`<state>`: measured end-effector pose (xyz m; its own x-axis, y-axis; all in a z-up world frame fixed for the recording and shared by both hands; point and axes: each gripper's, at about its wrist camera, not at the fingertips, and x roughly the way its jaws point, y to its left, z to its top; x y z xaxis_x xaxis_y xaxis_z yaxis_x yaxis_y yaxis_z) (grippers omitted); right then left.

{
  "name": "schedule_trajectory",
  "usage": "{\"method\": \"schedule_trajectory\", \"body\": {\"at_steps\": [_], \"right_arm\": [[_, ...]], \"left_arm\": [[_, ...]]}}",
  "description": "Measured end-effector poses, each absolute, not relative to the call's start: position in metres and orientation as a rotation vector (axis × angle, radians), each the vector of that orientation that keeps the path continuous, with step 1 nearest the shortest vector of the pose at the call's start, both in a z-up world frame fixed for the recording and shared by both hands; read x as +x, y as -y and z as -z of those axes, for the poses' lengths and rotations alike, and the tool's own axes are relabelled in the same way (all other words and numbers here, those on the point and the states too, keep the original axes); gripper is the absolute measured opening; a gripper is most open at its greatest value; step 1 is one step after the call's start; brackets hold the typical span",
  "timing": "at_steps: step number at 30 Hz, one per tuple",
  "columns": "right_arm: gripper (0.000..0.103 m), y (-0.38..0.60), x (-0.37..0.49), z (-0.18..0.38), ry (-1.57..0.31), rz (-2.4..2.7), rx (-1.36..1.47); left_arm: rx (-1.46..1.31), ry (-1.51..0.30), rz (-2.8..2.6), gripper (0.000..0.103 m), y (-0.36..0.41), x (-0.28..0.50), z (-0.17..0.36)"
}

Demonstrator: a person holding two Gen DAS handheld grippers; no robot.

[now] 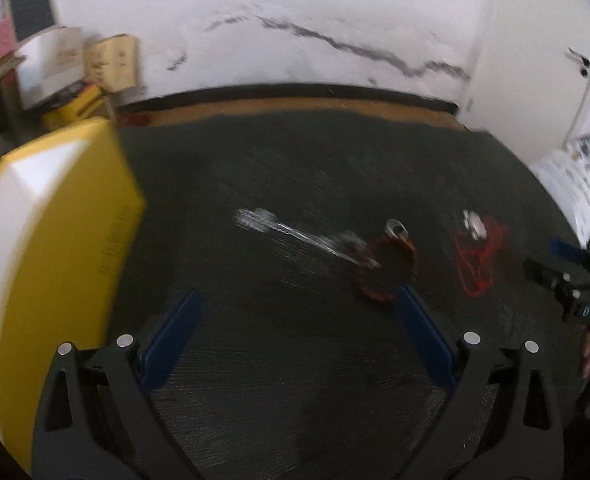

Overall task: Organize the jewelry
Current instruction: 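Move both tools back over the remaining jewelry on the rug, then grasp the red bead bracelet with the left tool while the right tool grasps the red-string charm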

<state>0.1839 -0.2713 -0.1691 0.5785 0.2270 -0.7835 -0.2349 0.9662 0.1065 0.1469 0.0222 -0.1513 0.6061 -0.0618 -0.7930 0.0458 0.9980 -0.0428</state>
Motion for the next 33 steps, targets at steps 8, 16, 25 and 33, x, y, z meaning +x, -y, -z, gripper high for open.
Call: {"method": "schedule_trajectory", "body": {"at_steps": [8, 16, 25, 33], "right_arm": [[0.091, 0.248, 0.208, 0.186, -0.949, -0.306, -0.119], [0.092, 0.238, 0.234, 0.205, -0.960, -0.335, -0.159], [0.092, 0.231, 0.258, 0.205, -0.958, -0.350, -0.160], [0.063, 0.228, 0.265, 0.201, -0.933, -0.373, -0.164]], "left_arm": [[0.044, -0.973, 0.133, 0.095, 0.018, 0.170, 0.195], [0.073, -0.958, 0.127, 0.095, 0.033, 0.174, 0.202], [0.056, -0.926, 0.073, 0.061, 0.031, 0.175, 0.198], [0.055, -0.913, 0.072, 0.029, 0.030, 0.172, 0.196]]}}
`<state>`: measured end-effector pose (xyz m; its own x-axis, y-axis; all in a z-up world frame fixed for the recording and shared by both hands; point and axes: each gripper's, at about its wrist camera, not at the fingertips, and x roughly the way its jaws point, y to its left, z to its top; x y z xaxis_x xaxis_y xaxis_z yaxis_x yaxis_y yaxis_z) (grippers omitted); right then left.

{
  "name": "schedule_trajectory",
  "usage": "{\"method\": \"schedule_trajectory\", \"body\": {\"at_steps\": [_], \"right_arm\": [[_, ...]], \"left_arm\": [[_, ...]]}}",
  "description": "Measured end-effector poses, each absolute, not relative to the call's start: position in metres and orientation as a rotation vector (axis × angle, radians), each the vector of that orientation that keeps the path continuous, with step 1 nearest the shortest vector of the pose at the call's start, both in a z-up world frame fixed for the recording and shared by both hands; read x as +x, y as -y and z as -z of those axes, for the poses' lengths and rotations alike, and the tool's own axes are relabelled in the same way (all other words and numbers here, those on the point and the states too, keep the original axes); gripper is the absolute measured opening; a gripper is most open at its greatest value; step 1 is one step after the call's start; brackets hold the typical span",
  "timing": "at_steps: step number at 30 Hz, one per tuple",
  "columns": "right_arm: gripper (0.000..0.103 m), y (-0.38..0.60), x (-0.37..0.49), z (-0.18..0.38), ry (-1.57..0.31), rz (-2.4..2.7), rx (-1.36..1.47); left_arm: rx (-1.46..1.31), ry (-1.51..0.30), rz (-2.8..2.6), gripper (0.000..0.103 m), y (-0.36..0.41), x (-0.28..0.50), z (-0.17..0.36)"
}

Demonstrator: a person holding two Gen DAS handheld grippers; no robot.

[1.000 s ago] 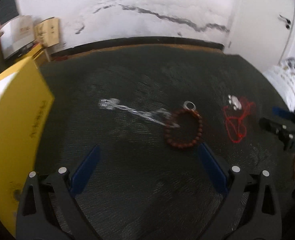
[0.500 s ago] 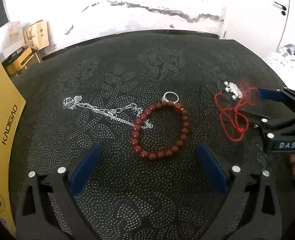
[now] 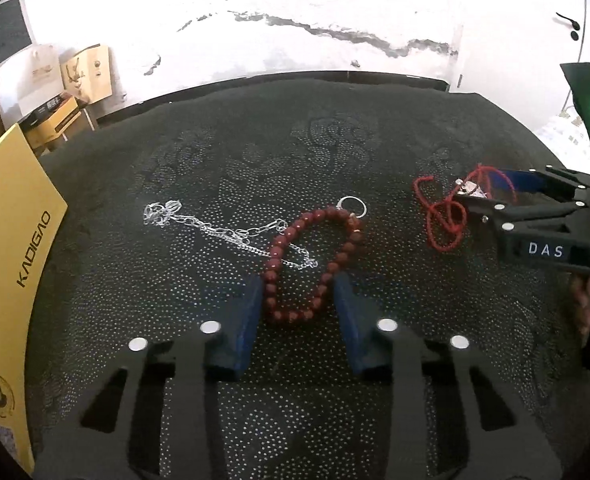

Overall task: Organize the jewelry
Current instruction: 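Grasp the red bead bracelet with the left tool while the right tool grasps the red-string charm, then carry the bracelet and red-string charm into the white box with both tools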

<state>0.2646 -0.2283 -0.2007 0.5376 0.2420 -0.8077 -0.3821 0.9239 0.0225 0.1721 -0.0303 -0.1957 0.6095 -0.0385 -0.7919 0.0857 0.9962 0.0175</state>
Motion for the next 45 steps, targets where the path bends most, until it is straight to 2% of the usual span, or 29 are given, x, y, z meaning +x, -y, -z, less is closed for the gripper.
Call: {"method": "schedule_trajectory", "body": {"at_steps": [1, 3, 4, 7, 8, 9, 14, 28, 37, 45], "right_arm": [[0.058, 0.228, 0.265, 0.200, -0.929, -0.385, -0.161], [0.031, 0.227, 0.264, 0.198, -0.921, -0.384, -0.166], [0.029, 0.227, 0.263, 0.197, -0.921, -0.381, -0.171], [0.029, 0.226, 0.262, 0.197, -0.924, -0.377, -0.158], [0.028, 0.227, 0.261, 0.197, -0.928, -0.377, -0.153], [0.028, 0.228, 0.260, 0.196, -0.931, -0.379, -0.144], [0.028, 0.230, 0.257, 0.187, -0.919, -0.380, -0.119], [0.028, 0.215, 0.229, 0.106, -0.812, -0.416, -0.084], [0.028, 0.173, 0.193, 0.044, -0.766, -0.452, -0.099], [0.028, 0.102, 0.159, -0.015, -0.744, -0.569, -0.144]], "left_arm": [[0.056, -0.912, 0.068, 0.024, 0.030, 0.172, 0.195], [0.054, -0.913, 0.061, 0.020, 0.029, 0.173, 0.195], [0.048, -0.914, 0.058, 0.016, 0.028, 0.173, 0.195], [0.026, -0.926, 0.077, 0.015, 0.026, 0.174, 0.193], [0.027, -0.927, 0.079, 0.008, 0.026, 0.174, 0.192], [0.032, -0.920, 0.081, 0.007, 0.027, 0.173, 0.190], [0.014, -0.919, 0.092, 0.007, 0.028, 0.170, 0.179], [0.001, -0.886, 0.078, 0.007, 0.015, 0.151, 0.125], [-0.042, -0.895, 0.024, 0.007, -0.032, 0.121, 0.075], [-0.076, -0.872, -0.059, 0.007, -0.109, 0.081, 0.017]]}}
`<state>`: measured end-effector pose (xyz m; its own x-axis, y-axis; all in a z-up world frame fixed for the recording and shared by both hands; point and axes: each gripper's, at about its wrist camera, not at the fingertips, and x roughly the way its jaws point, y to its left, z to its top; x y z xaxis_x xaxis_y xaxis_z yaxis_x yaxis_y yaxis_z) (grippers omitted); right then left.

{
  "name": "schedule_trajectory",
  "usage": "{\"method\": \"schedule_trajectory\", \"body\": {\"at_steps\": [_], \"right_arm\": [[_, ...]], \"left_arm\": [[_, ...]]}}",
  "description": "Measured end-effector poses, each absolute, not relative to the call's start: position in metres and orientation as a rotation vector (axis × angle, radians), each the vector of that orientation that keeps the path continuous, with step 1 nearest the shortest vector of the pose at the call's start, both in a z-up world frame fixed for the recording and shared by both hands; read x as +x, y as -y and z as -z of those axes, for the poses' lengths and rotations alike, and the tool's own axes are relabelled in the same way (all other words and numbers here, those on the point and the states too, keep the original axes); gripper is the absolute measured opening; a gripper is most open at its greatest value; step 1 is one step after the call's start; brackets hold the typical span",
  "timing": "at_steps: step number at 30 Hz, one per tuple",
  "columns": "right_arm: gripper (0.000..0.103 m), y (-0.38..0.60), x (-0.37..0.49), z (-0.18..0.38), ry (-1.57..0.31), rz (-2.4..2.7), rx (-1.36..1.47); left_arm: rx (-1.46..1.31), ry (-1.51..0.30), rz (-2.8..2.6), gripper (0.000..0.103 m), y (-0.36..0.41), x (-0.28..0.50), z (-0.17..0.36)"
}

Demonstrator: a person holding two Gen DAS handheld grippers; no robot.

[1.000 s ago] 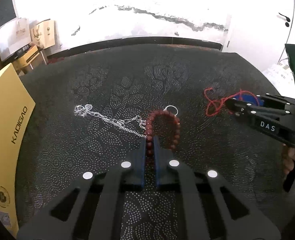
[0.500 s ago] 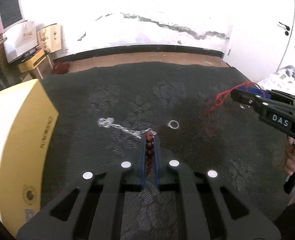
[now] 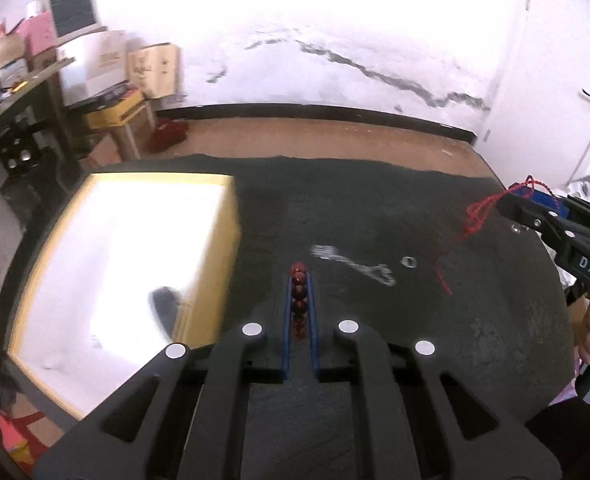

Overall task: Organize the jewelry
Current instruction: 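Carry the bracelet and red-string charm into the white box with both tools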

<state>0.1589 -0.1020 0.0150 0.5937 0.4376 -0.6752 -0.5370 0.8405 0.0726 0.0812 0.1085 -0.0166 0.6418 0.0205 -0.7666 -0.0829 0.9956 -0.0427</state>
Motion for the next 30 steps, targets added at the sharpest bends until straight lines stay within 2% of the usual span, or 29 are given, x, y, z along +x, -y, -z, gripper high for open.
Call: {"method": "schedule_trajectory", "body": {"at_steps": [5, 11, 18, 30], "right_arm": [[0.028, 0.024, 0.139, -0.044, -0.730, -0.695, -0.164], [0.028, -0.073, 0.130, -0.049, -0.755, -0.812, -0.180], [0.028, -0.156, 0.138, -0.020, -0.805, -0.842, -0.201], [0.028, -0.210, 0.164, 0.059, -0.897, -0.792, -0.255]], "left_arm": [[-0.101, -0.864, -0.134, 0.007, -0.174, 0.056, -0.010], [-0.122, -0.858, -0.236, 0.007, -0.241, 0.032, -0.016], [-0.162, -0.878, -0.315, 0.007, -0.293, 0.032, 0.011], [-0.289, -0.910, -0.402, 0.007, -0.326, 0.051, 0.082]]}}
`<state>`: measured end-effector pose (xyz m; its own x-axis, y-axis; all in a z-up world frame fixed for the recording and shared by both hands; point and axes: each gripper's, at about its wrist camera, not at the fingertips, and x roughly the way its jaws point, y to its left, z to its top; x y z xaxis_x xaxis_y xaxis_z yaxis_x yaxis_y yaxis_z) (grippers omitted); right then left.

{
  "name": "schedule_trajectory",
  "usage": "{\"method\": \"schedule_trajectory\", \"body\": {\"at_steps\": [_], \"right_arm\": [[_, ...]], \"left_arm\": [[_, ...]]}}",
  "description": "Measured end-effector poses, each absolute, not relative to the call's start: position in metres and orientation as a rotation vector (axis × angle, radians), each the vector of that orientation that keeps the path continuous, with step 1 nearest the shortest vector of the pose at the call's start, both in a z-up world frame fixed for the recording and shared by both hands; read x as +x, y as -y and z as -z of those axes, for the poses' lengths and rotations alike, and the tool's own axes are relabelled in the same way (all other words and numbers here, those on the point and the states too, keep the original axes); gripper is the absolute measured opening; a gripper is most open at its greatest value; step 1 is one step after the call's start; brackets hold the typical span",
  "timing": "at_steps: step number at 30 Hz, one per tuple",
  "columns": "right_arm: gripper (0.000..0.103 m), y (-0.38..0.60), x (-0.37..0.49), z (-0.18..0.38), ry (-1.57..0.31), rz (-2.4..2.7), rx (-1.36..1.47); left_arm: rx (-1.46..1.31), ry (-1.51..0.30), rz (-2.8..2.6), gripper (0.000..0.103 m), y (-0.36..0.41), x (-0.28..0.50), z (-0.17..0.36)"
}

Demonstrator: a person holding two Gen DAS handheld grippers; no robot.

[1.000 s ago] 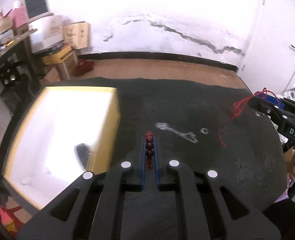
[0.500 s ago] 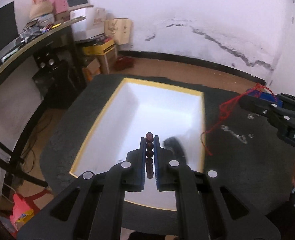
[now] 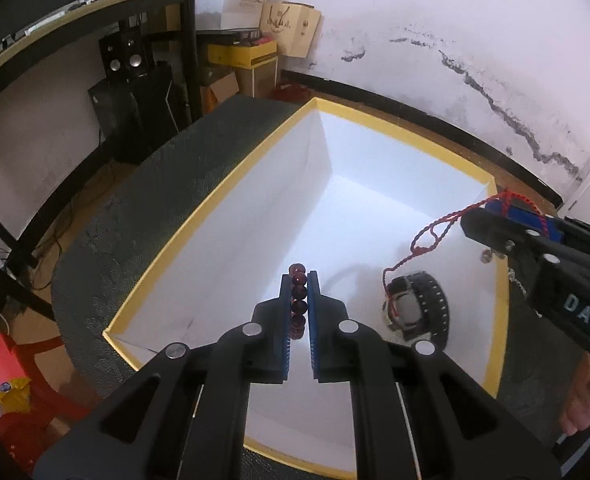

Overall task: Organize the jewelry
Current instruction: 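Carry the bracelet and red-string charm into the white box with both tools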

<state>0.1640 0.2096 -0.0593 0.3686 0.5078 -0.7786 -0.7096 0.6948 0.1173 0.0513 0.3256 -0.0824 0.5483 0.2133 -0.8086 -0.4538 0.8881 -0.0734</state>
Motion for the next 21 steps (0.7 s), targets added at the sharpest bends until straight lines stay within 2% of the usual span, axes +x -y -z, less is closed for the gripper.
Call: {"method": "schedule_trajectory", "body": {"at_steps": [21], "right_arm": [[0.029, -0.221, 0.185, 0.090, -0.940, -0.753, -0.282]], "left_arm": [[-0.325, -0.942, -0.378, 0.007, -0.332, 0.062, 0.106]]}}
